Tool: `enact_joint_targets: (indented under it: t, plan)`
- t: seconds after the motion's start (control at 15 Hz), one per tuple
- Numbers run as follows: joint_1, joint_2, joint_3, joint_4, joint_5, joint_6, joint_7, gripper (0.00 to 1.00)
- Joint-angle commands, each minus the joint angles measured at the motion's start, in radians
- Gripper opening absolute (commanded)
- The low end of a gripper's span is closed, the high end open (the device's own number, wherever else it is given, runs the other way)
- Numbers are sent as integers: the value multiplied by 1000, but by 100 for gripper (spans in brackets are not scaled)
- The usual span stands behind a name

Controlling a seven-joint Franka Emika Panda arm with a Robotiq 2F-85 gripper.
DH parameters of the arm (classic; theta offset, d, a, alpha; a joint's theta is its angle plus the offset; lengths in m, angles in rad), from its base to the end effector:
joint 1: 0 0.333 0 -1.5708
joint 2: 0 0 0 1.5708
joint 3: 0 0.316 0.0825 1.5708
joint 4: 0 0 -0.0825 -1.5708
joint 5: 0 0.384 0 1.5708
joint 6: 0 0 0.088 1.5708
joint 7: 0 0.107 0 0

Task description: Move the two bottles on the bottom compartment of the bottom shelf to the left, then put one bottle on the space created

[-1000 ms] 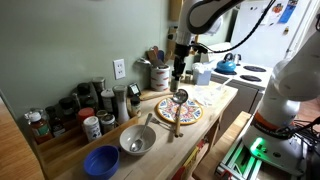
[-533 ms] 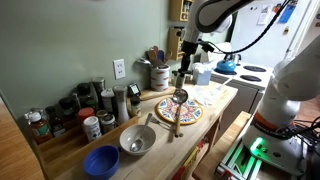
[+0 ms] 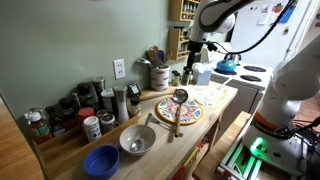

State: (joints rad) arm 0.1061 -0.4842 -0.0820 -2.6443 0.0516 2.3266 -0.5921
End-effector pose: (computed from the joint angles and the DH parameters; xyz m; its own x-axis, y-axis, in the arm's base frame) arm 0.3955 0.0110 0.4148 0.8162 0.5492 0.1797 0.5546 -0.8318 0.0234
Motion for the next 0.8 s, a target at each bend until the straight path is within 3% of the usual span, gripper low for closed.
enact_joint_targets:
  t: [0.0, 0.4, 0.73]
  plan:
    - [-79, -35, -105, -17, -35, 38, -34, 31]
    - [-196, -44, -251, 13, -30, 196, -60, 31]
    - [-215, -18, -333, 85, -32, 349, -103, 31]
